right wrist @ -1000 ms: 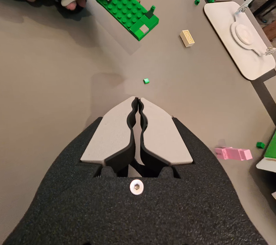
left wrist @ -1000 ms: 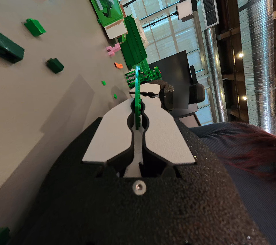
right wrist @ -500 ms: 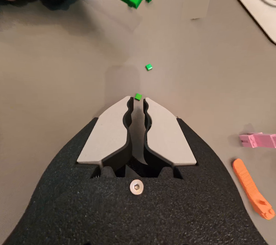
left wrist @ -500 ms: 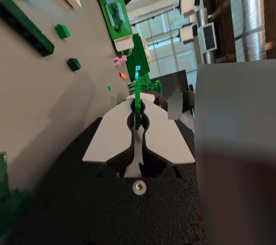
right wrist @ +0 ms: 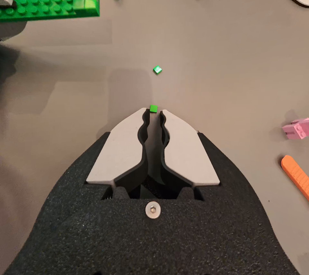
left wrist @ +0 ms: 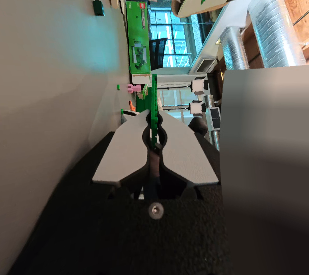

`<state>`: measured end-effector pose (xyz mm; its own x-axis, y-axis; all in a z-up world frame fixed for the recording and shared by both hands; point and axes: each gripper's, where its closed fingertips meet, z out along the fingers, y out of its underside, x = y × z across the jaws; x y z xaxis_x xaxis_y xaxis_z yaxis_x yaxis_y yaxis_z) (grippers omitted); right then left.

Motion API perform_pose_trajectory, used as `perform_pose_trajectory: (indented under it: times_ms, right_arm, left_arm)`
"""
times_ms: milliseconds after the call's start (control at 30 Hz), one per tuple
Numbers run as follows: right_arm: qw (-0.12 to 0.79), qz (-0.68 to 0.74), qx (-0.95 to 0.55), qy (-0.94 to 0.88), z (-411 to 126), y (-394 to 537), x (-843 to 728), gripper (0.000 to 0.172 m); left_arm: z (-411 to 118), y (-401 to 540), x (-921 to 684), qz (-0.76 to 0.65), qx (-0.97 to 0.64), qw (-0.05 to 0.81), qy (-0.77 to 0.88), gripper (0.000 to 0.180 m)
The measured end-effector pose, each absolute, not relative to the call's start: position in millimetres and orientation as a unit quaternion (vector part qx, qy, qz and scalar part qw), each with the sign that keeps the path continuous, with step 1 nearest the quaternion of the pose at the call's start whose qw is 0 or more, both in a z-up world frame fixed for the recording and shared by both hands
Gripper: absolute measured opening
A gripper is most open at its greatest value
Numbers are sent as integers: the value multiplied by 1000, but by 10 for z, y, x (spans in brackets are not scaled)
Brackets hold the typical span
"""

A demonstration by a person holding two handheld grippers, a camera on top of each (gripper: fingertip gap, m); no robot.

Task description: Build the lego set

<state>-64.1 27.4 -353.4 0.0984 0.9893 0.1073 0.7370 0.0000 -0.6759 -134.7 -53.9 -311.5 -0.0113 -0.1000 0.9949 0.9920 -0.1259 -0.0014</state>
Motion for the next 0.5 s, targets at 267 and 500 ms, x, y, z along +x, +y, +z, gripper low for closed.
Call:
perform_pose_trajectory:
  times_ms: [267, 500]
  right_arm:
    - [303, 203, -661, -655, -3488, 262, -666, 0]
    - [354, 197, -621, -671, -3199, 163, -862, 2]
  left_arm:
    - [-3153, -517, -1361, -524, -503, 508, -463, 5]
    - [-3156, -529, -1393, -508, -501, 525, -464, 4]
